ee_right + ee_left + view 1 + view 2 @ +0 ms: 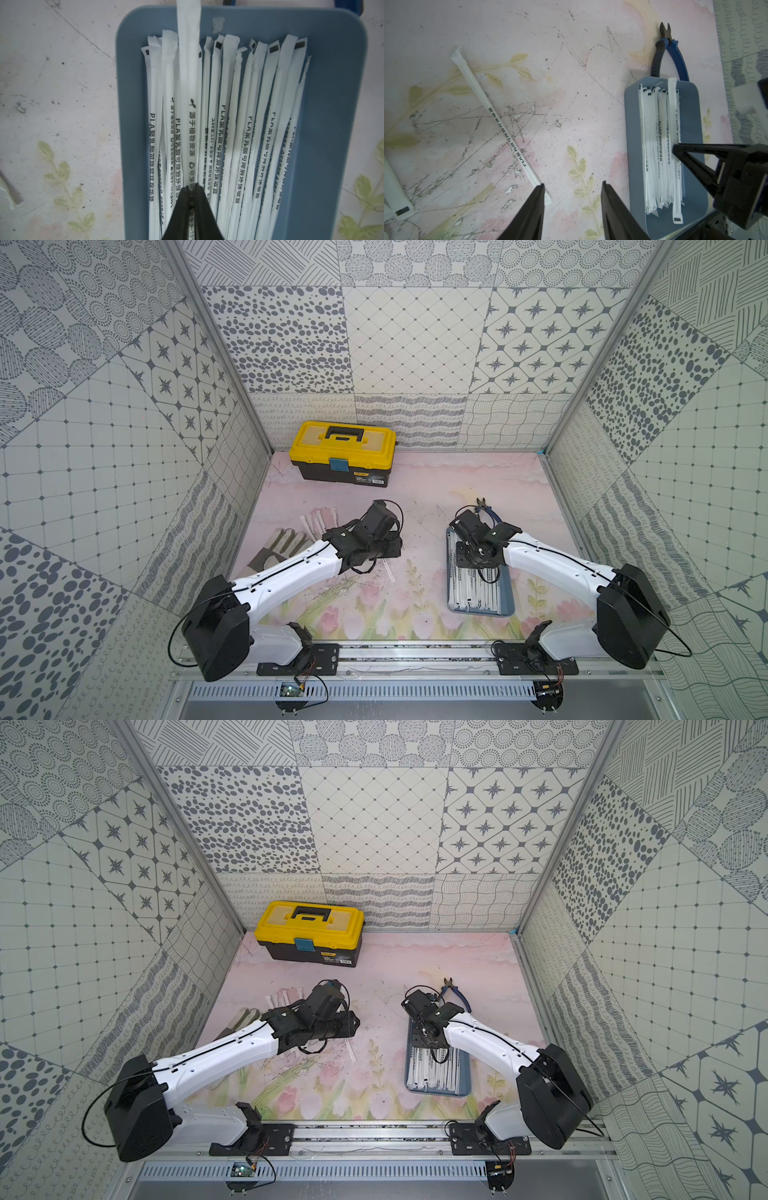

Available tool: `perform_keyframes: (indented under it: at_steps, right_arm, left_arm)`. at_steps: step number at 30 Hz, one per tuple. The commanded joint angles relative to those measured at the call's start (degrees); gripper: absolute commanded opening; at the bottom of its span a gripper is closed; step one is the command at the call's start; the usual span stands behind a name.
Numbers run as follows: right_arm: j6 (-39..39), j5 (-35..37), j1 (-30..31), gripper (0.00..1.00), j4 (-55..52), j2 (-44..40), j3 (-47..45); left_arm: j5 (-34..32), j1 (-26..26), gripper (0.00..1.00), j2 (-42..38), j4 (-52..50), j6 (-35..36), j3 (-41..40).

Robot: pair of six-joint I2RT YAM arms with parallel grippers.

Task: Put the straws into the storage box
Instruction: Place the straw in the storage box.

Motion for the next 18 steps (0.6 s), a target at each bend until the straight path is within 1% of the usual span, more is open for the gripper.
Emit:
perform_keyframes:
  at_steps: [1, 6, 9, 10, 13, 15, 18]
  right_arm:
    - [-0.6, 0.37, -0.06, 0.09, 4.11, 3.14, -0.54]
    - [0.29, 0.88, -0.07, 0.12, 6.34, 6.88, -0.44]
    - [0.53, 1.11, 0.15, 0.21, 4.75, 8.37, 1.02]
    - [0.72, 1.34, 0.61, 0.22, 3.51, 7.91, 1.89]
    - [1.85, 3.21, 3.9, 0.24, -0.74, 4.68, 5.38]
    - [2.83, 2.88, 6.76, 0.24, -1.99, 3.8, 7.83]
    - [3.83, 1.1, 11.99, 0.25, 0.11, 7.65, 12.47]
  left_arm:
    - [2.19, -2.55, 0.48, 3.14, 3.77, 1.82, 2.19]
    - [1.93, -2.74, 0.48, 3.27, 3.68, 1.93, 1.74]
    - [1.23, -2.75, 0.48, 3.09, 2.9, 2.55, 1.99]
    - [0.89, -2.68, 0.48, 2.74, 2.43, 2.79, 2.08]
    - [-2.25, -2.53, 0.48, 1.1, 0.87, 3.65, 2.03]
    - [-4.59, -1.72, 0.48, -0.3, -0.14, 3.89, 1.41]
    - [-9.31, 1.62, 0.49, -3.02, -3.53, 1.56, -0.89]
